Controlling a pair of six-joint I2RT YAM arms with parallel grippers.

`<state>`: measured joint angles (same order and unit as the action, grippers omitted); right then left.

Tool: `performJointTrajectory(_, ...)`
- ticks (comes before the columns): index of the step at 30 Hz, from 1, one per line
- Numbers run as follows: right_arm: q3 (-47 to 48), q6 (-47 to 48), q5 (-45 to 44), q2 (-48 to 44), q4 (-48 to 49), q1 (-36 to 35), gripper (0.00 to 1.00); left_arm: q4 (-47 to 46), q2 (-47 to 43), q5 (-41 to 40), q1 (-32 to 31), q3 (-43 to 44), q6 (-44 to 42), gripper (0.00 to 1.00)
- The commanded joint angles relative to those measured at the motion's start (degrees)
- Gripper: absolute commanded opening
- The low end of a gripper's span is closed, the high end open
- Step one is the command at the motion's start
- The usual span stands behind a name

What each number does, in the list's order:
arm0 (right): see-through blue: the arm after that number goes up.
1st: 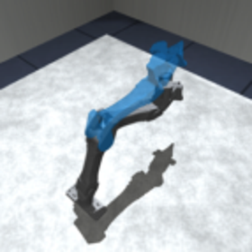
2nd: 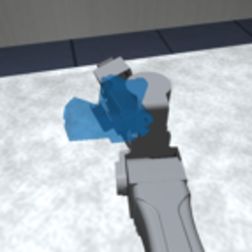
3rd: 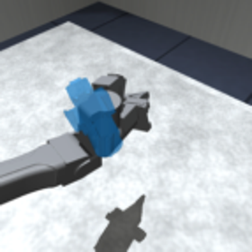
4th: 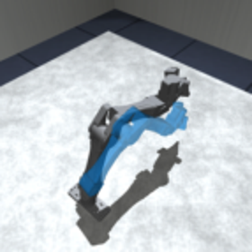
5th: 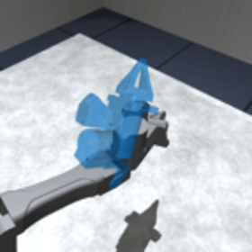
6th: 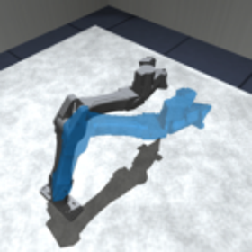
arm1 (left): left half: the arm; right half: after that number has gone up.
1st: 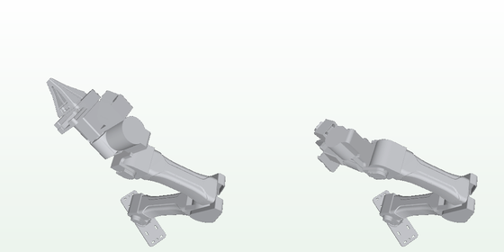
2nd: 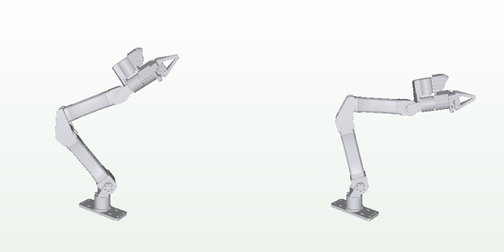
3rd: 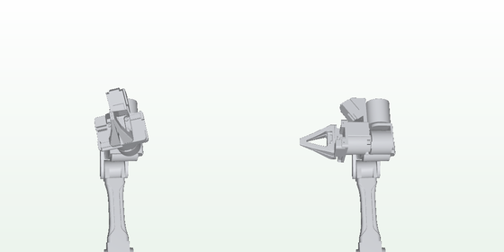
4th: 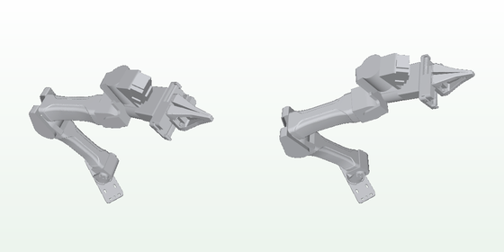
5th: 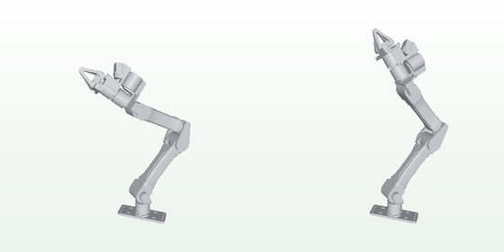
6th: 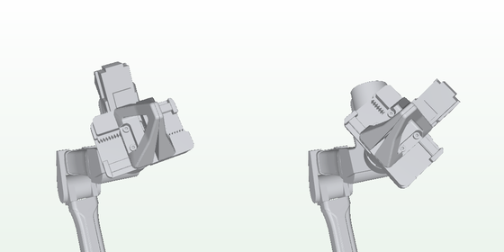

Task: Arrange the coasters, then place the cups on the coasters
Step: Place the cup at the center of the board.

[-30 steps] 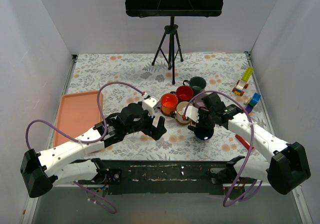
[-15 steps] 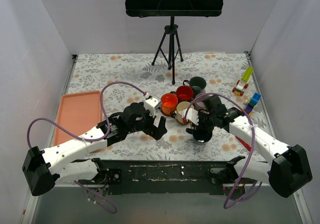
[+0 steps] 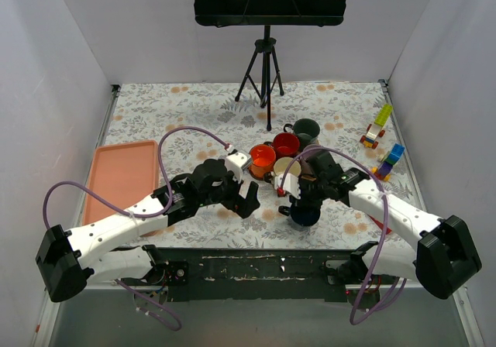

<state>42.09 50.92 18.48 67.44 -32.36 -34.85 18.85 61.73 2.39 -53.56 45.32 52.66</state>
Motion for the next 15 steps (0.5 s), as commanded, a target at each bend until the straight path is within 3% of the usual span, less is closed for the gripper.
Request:
performJointTrajectory(1,-0.3,-1.9,3.1,0.6,4.1,-0.9,0.04,-0.3,-1.9,-0.7,0.4,-0.9,-0.8,0.98)
performJointTrajectory(5,-0.1,-2.7,1.5,1.3,4.8,-1.0,0.11,-0.3,-2.4,-1.5,0.6,-1.0,-0.6,0.98)
performJointTrajectory(9,0.3,-3.3,0.6,2.9,4.8,-1.0,0.26,-0.5,-2.1,-4.0,1.0,-1.1,-0.2,0.98)
performJointTrajectory(15,1.1,-4.9,-0.7,4.9,5.5,-1.2,0.31,-1.4,-3.3,-5.1,1.6,-1.4,-0.1,0.98)
